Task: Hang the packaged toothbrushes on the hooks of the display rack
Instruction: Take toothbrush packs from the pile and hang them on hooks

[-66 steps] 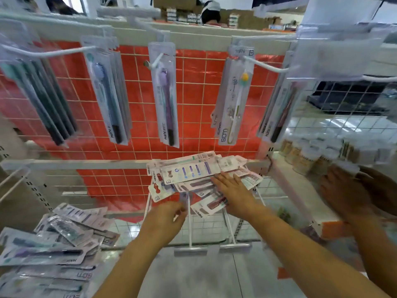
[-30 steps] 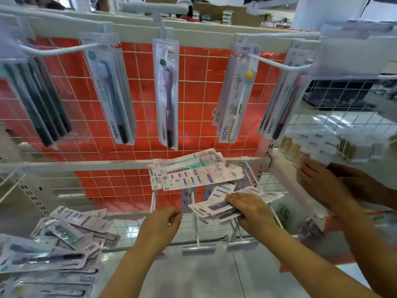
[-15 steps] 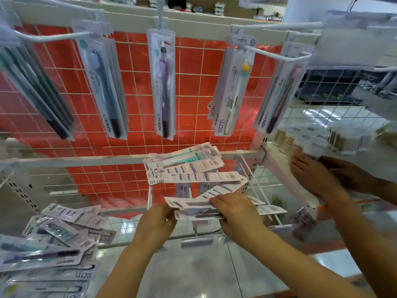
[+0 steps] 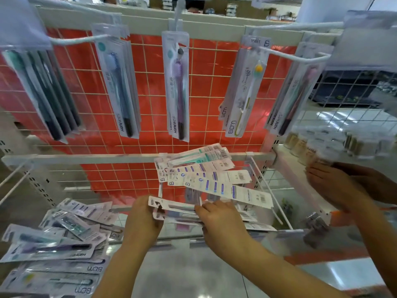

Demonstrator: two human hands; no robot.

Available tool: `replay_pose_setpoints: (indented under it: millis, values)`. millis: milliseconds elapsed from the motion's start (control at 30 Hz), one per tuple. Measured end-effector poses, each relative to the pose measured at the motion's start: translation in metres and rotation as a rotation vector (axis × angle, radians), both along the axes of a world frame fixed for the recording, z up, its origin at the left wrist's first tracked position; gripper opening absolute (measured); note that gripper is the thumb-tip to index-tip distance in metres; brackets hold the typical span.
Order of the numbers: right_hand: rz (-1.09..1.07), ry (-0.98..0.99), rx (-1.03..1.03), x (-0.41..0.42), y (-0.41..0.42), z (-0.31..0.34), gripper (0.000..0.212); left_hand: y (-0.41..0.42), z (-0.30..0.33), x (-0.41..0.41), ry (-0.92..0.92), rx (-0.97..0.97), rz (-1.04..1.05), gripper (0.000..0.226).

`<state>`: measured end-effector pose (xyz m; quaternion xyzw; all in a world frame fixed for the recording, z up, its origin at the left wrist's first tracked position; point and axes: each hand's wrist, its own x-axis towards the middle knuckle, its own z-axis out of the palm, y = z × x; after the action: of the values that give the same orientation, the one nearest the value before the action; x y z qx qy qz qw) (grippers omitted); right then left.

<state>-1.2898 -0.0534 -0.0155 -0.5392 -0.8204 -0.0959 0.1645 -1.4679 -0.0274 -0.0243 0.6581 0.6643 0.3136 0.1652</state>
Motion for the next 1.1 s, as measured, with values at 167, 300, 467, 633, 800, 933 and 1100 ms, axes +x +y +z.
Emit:
replay_pose_setpoints:
  millis: [167, 300, 467, 633, 800, 933, 1100]
  values:
    - [0.044, 0.019, -0.068, -0.01, -0.004, 0.007, 0.063, -0.007, 0.001, -0.004, -0.098, -0.028, 0.074, 0.017]
    - [0.039, 0.029, -0.091, -0.013, -0.005, 0.01, 0.062, -0.01, 0.017, 0.002, -0.177, -0.038, 0.058, 0.016]
    - [0.034, 0.058, -0.112, -0.011, -0.006, 0.018, 0.058, -0.009, 0.013, -0.002, -0.215, -0.07, 0.01, 0.032]
    - [0.008, 0.237, -0.182, -0.001, -0.004, 0.042, 0.023, -0.01, 0.005, 0.003, -0.157, -0.028, -0.005, 0.014]
    - [-0.008, 0.609, -0.355, 0.01, 0.001, 0.053, 0.014, -0.014, 0.019, 0.015, -0.607, -0.123, -0.166, 0.027]
    - [-0.008, 0.908, -0.451, 0.019, 0.003, 0.075, 0.015, -0.017, 0.023, 0.027, -0.894, -0.254, -0.299, 0.034]
    - [0.061, 1.07, -0.457, 0.023, 0.004, 0.089, 0.032, -0.016, 0.032, 0.042, -0.908, -0.308, -0.38, 0.056]
